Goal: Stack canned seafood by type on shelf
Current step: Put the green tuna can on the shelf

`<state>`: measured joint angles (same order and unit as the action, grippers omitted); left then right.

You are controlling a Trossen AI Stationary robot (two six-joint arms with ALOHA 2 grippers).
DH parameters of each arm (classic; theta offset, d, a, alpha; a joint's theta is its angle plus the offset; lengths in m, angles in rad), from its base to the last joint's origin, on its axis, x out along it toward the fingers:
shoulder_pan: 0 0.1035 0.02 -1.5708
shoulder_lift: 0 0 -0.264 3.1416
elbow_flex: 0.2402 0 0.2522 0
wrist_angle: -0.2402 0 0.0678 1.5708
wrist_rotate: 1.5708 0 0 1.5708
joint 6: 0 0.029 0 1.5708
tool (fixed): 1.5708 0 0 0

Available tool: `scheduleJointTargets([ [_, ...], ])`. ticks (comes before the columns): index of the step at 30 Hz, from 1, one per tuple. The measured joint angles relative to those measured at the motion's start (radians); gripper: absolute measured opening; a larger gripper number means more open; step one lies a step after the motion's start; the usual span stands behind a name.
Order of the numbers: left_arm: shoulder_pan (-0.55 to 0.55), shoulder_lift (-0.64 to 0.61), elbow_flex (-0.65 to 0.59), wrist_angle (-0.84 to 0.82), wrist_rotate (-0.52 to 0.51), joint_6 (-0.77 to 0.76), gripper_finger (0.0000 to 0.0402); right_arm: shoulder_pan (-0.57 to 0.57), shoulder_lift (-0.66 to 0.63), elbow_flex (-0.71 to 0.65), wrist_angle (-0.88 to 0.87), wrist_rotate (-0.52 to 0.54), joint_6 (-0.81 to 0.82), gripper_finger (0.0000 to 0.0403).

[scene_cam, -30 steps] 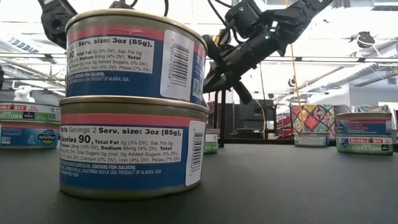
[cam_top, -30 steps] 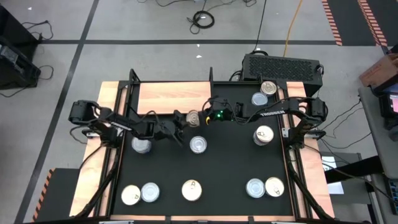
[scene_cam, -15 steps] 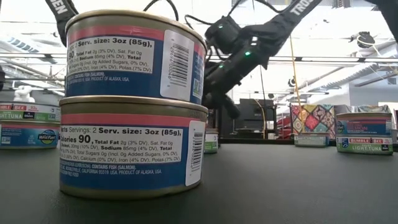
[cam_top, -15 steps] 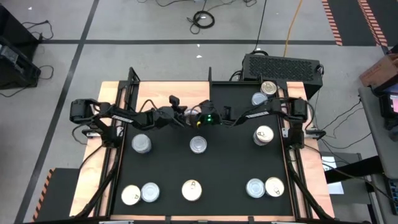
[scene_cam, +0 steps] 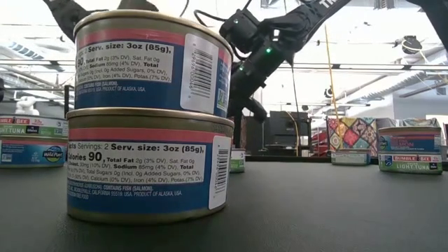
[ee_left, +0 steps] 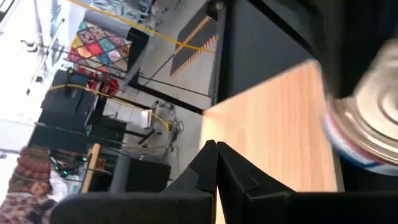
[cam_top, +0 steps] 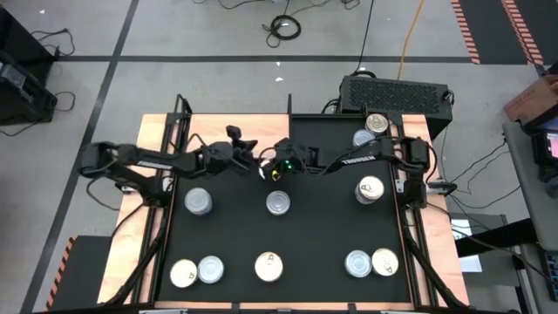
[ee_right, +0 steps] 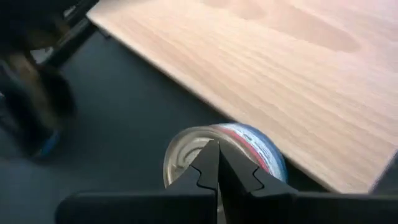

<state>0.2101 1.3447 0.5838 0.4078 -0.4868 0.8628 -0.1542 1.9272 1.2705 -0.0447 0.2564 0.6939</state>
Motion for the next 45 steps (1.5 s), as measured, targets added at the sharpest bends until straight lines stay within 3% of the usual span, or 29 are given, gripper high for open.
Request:
scheduleJointTargets([
  [3,0.006,-0.089,0.0,-0.074,0.027,-0.079,0.0005,0.004,-0.002,0.0,0.003,-0.002,-0.014,0.0],
  [9,0.014,-0.241,0.0,-0.268,0.197,-0.325,0.0005,0.033,-0.013,0.001,-0.053,-0.049,-0.088,0.0],
  [12,0.014,-0.278,0.0,-0.325,0.361,-0.426,0.0005,0.06,-0.02,-0.001,-0.156,-0.05,-0.073,0.0],
  [16,0.011,-0.258,0.0,-0.366,0.62,-0.441,0.0005,0.087,-0.024,0.0,-0.226,-0.011,-0.019,0.0],
  [21,0.014,-0.163,0.0,-0.338,0.617,-0.424,0.0008,0.098,-0.024,-0.016,-0.223,0.034,0.022,0.0],
  [25,0.006,-0.074,-0.001,-0.302,0.617,-0.387,0.0034,0.089,-0.024,-0.033,-0.196,0.029,0.02,0.0],
  [32,-0.036,0.062,-0.002,-0.207,0.622,-0.441,0.0103,0.117,-0.024,-0.035,-0.244,-0.106,0.031,0.0],
  [35,-0.05,0.09,-0.002,-0.179,0.703,-0.48,0.0116,0.141,-0.033,-0.035,-0.292,-0.127,0.066,0.0],
  [39,-0.063,0.125,-0.002,-0.119,0.833,-0.541,0.0118,0.178,-0.063,-0.035,-0.395,-0.087,0.105,0.0],
  [42,-0.089,0.174,-0.002,-0.048,0.837,-0.542,0.0118,0.206,-0.074,-0.036,-0.47,-0.023,0.151,0.0],
  [45,-0.117,0.252,-0.002,0.042,0.821,-0.517,0.0116,0.225,-0.088,-0.074,-0.421,-0.01,0.193,0.0],
])
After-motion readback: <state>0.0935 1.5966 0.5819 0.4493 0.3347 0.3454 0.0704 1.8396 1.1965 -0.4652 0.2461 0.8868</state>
